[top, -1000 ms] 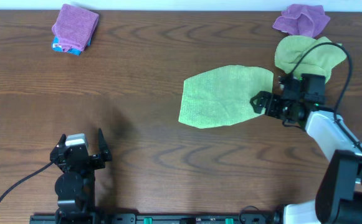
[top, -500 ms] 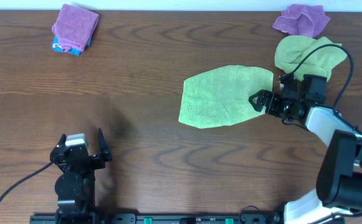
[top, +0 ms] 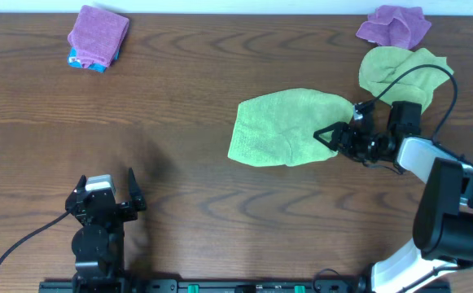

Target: Fold the cloth

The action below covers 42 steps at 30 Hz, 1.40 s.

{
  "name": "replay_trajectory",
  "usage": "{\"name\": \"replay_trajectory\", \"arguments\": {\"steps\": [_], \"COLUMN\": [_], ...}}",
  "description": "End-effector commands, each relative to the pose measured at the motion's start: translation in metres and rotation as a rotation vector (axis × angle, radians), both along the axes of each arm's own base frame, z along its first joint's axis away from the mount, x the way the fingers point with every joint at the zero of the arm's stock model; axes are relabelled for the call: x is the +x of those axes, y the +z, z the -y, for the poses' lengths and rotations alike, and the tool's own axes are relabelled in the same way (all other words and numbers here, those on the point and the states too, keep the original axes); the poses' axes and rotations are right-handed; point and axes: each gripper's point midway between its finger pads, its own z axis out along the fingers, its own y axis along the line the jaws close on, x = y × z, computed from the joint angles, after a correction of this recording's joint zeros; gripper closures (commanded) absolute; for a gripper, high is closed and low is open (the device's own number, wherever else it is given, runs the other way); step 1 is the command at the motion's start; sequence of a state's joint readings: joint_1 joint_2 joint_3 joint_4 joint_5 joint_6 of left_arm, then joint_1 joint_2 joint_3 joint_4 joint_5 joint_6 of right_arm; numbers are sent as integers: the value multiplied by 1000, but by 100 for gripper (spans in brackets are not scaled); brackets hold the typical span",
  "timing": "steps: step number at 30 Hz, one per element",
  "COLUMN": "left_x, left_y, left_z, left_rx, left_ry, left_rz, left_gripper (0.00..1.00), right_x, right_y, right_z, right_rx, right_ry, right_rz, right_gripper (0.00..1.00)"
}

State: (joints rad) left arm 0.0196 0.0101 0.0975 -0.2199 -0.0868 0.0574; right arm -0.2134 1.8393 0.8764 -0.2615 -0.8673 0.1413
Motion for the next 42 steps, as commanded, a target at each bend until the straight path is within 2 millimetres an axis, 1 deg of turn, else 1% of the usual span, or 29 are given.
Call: {"name": "replay_trajectory", "arguments": {"steps": [1,2,4,6,9,11,12,13,14,15,17,19,22,24,25,28,29,30,32,33,34,35,37,38,39,40,42], "left_x": [-1,-1,-1,-1,-1,-1,-1,-1,-1,-1,-1,-1,-1,-1,-1,-1,-1,-1,-1,-1,-1,-1,-1,-1,-1,-1,-1], "left_y": [-14,-14,-14,-14,-14,-14,-14,-14,-14,-14,-14,-14,-14,-14,-14,-14,-14,-14,-14,-14,-14,-14,-14,-14,-14,-14,-14], "left_z": [-4,-4,-4,-4,-4,-4,-4,-4,-4,-4,-4,-4,-4,-4,-4,-4,-4,-4,-4,-4,-4,-4,-4,-4,-4,-4,-4], "left_rx": [17,17,17,17,17,17,17,17,17,17,17,17,17,17,17,17,17,17,17,17,17,17,17,17,17,17,17], "left_ry": [20,20,20,20,20,20,20,20,20,20,20,20,20,20,20,20,20,20,20,20,20,20,20,20,20,20,20], "left_rz": [-32,-32,-32,-32,-32,-32,-32,-32,-32,-32,-32,-32,-32,-32,-32,-32,-32,-32,-32,-32,-32,-32,-32,-32,-32,-32,-32], "left_gripper": [5,5,5,5,5,5,5,5,5,5,5,5,5,5,5,5,5,5,5,5,5,5,5,5,5,5,5], "right_x": [3,5,9,15,26,35,40,43,44,42,34,24,4,-9,-10,-8,-7,-6,-5,-4,-3,-1,1,3,5,5,1], "right_y": [27,33,53,78,109,121,121,117,110,97,83,75,58,49,49,50,50,50,52,54,58,63,76,84,91,95,101], "right_z": [-15,-16,-18,-20,-17,-11,-5,1,8,17,24,23,28,31,31,28,26,24,19,17,15,12,8,7,7,7,7], "right_rx": [134,148,177,194,162,111,77,45,10,-47,-104,-135,-207,-241,-243,-248,-254,-260,-263,-263,-263,-267,-283,-296,-314,-327,-352], "right_ry": [41,45,54,72,75,49,23,-9,-48,-89,-109,-84,-61,-51,-45,-35,-27,-22,-3,4,10,20,46,53,51,51,50], "right_rz": [41,54,94,156,250,285,283,261,226,171,107,71,-16,-73,-76,-60,-55,-53,-42,-37,-32,-23,17,43,62,77,86], "right_gripper": [21,22,22,23,20,18,18,17,17,17,17,19,21,22,24,36,42,52,78,87,87,81,57,47,42,41,42]}}
